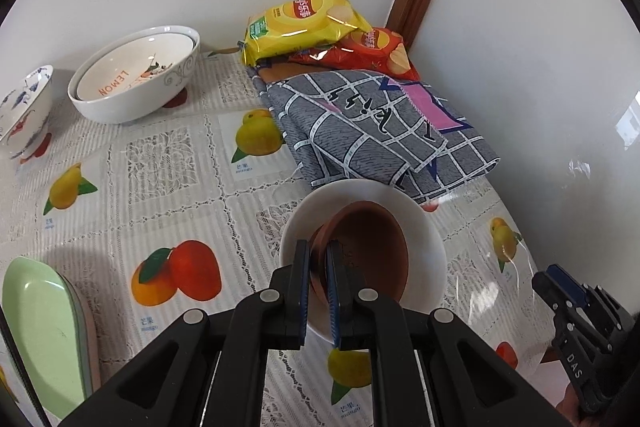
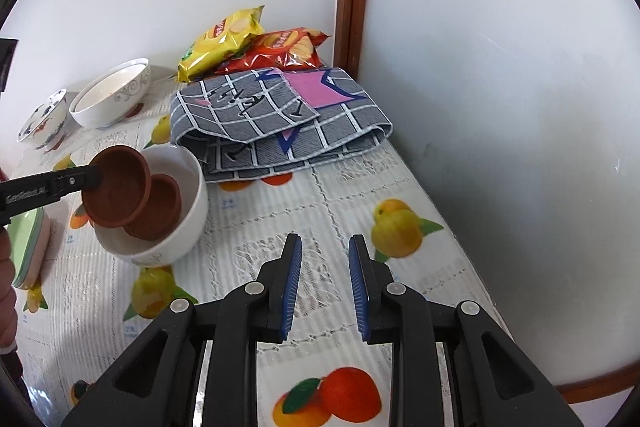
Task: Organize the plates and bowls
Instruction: 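Carry the brown saucer in the left gripper over the white bowl, then lower the saucer into the white bowl and open the left gripper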
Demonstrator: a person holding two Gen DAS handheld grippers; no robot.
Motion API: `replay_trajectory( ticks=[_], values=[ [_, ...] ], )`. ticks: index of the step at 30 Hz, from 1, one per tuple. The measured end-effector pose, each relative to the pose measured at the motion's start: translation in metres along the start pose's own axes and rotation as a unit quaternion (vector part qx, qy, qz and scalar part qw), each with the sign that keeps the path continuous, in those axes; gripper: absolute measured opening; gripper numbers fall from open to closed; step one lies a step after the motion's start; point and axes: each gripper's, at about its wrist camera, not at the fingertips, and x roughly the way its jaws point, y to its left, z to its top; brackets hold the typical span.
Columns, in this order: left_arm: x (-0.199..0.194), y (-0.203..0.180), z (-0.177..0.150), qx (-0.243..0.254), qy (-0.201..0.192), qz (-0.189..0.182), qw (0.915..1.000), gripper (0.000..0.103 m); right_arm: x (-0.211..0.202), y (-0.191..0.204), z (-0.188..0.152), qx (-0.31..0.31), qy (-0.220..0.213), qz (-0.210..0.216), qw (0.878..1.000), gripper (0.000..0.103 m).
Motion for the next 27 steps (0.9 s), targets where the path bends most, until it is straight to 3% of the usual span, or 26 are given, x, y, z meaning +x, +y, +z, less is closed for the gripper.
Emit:
replay_trajectory(
  ticks=[18, 27],
  values=[
    [0.021, -0.003, 0.001, -0.013, 0.016, -0.015, 0.9997, 0.010, 0.024, 0.006, -0.021, 0.016, 0.041, 0.022, 0.999, 0.024],
    [0.019, -0.003, -0.001, -0.009, 0.021, -0.023, 0.9995, 0.011, 0.011, 0.019, -0.012, -0.004, 0.025, 0.031, 0.999, 0.024]
  ],
)
